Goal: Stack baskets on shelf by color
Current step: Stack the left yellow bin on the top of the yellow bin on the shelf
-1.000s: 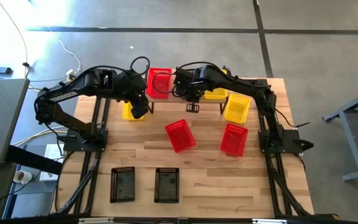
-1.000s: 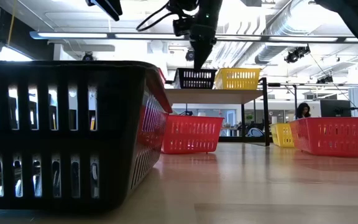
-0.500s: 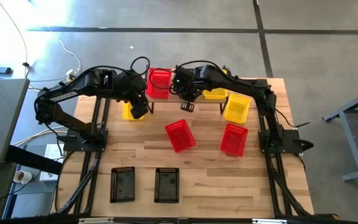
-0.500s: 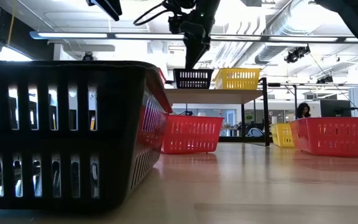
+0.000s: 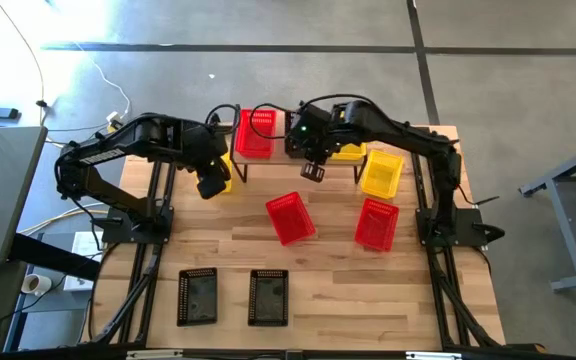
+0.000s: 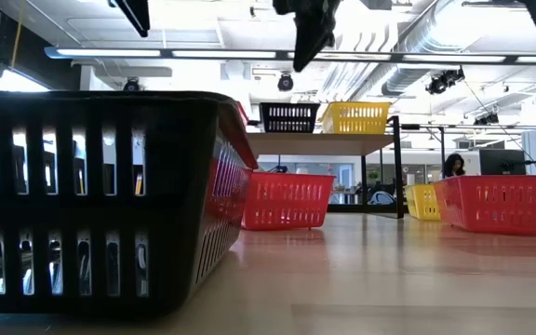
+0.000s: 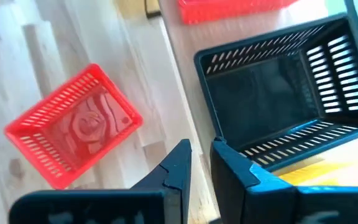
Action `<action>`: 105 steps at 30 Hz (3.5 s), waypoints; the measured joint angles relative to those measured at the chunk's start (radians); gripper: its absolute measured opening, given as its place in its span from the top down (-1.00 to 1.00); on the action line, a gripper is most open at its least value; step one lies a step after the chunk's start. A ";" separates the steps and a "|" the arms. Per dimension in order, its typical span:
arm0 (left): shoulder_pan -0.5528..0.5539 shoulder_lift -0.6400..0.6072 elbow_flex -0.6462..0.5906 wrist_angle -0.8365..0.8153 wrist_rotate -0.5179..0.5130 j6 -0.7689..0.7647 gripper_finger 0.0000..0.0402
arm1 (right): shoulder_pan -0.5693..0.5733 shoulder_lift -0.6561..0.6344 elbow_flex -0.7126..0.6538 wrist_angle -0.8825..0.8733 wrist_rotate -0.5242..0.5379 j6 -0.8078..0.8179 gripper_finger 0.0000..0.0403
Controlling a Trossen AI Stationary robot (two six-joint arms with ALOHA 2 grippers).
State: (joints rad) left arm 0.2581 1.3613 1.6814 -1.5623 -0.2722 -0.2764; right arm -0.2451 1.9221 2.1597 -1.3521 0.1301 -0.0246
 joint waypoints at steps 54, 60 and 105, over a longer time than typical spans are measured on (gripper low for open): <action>-0.062 -0.238 -0.954 0.708 -0.124 0.236 0.23 | -0.012 -0.106 0.000 -0.012 0.025 -0.195 0.77; -0.052 -0.170 -0.954 0.712 -0.131 0.236 0.23 | -0.012 -0.106 0.000 -0.012 0.025 -0.201 0.77; -0.319 -0.067 -0.743 0.545 -0.095 0.021 0.99 | 0.026 -0.105 0.000 -0.021 0.008 0.167 0.77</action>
State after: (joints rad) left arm -0.0610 1.2945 0.9388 -1.0175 -0.3668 -0.2553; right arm -0.2186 1.8168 2.1597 -1.3727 0.1379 0.1424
